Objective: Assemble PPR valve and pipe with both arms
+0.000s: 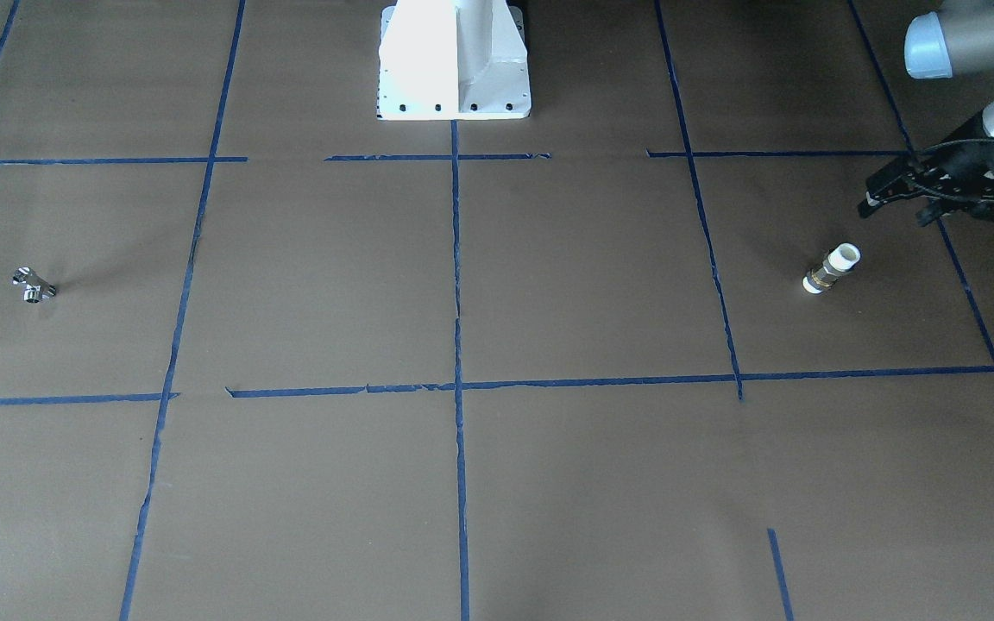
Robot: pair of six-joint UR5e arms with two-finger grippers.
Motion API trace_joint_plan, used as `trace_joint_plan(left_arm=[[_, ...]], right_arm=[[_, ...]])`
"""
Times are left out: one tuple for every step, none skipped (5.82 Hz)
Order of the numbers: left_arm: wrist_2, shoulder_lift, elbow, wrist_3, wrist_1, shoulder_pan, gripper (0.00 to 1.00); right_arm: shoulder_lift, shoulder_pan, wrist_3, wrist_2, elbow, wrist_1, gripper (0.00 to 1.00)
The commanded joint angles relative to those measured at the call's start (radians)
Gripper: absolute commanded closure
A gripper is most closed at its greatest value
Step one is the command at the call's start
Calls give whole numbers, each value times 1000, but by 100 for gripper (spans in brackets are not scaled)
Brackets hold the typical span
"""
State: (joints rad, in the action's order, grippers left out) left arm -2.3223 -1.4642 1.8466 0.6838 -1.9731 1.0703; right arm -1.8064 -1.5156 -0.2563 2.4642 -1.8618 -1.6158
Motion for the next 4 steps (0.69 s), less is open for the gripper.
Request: trace_joint_plan(left_arm=[[116, -33, -30, 92, -21, -78, 0], [122, -39, -33, 92, -21, -98, 0], [132, -48, -37, 92, -20, -111, 0], [147, -50, -38, 92, -18, -124, 0]], right_arm=[[-4, 0, -3, -13, 9, 2, 0], [-4, 0, -6, -8, 9, 2, 0], [-4, 0, -4, -5, 7, 4, 0], [-5, 0, -3, -5, 7, 29, 0]])
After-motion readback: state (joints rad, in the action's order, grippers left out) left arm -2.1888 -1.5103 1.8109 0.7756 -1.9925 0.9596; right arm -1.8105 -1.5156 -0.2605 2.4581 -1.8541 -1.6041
